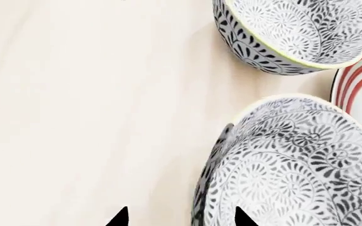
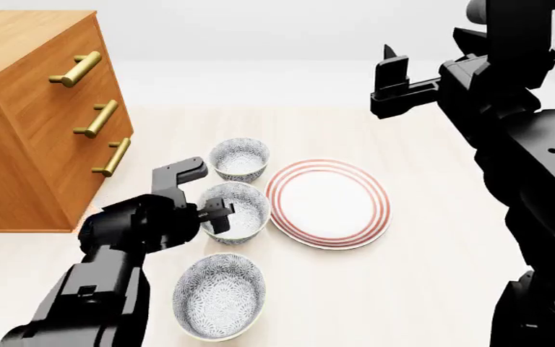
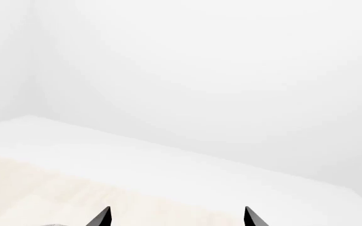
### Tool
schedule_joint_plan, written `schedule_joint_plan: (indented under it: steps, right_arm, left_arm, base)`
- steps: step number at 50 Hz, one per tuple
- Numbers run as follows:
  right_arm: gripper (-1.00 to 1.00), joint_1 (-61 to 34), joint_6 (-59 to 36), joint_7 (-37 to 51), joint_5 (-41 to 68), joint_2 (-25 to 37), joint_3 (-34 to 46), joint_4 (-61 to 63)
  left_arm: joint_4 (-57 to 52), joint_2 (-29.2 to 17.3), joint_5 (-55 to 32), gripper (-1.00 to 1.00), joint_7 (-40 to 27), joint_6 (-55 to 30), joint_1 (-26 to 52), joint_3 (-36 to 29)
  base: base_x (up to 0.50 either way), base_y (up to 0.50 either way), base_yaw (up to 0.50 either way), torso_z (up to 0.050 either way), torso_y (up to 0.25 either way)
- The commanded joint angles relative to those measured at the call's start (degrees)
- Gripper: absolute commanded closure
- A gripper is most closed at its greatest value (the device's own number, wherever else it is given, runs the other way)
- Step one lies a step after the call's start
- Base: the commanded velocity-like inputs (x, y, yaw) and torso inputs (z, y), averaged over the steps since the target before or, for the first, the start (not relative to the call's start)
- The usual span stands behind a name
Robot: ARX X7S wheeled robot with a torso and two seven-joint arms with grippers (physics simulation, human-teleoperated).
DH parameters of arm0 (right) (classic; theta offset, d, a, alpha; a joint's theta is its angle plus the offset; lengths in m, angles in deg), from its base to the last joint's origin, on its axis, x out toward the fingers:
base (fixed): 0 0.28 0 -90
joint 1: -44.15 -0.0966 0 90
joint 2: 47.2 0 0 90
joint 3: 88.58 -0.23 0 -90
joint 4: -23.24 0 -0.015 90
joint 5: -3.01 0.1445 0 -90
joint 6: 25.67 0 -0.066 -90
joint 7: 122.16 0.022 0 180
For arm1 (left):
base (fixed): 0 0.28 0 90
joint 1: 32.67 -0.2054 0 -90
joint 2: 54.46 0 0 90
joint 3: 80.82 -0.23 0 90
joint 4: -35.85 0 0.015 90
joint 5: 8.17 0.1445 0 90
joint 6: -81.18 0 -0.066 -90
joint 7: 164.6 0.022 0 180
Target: Stack the bowl in the middle on the bowl at the back.
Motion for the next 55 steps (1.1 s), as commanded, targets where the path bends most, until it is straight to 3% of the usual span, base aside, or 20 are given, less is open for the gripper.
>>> schedule_joint_plan:
  steps: [1,7,17,30,44,55]
  right_arm:
    - [-1.0,0.0,-0.4,0.3,0.3,0.0,-0.2,0.3]
    - [-1.0,0.3,-0.1,0.4,0.5,0.0,-0.3,0.2]
    - [-1.0,0.6,0.4,0.7,0.6,-0.2,-0.2,0.0]
    - [-1.0,0.4,0.3,0.9,0.9,-0.4,0.3,-0.1]
    - [-1.0,0.3,0.6,1.1,1.2,-0.5,0.6,-0.4]
    - [-1.0,0.4,0.4,1.3,1.5,-0.3,0.4,-0.1]
  left_arm:
    - [7.7,-0.2,1.3,1.0,-0.9,4.4,1.6,0.2]
    - [5.4,-0.2,1.1,1.0,-1.0,3.9,0.7,0.3]
    - [-8.2,-0.8,-0.7,1.0,-4.7,-0.6,-4.0,1.7]
    - [-23.6,-3.2,-5.7,1.0,-10.7,-9.9,-6.4,7.9]
    - [-30.4,-3.2,-10.4,1.0,-14.8,-17.0,-6.4,13.7]
    - [-43.5,-2.3,-16.7,1.0,-21.5,-31.4,-7.6,21.0]
  base:
    - [0.0,0.0,0.0,0.0,0.0]
    - [0.0,0.0,0.0,0.0,0.0]
    - [0.0,0.0,0.0,0.0,0.0]
    - [0.0,0.0,0.0,0.0,0.0]
    - [0.0,0.0,0.0,0.0,0.0]
    - [0.0,0.0,0.0,0.0,0.0]
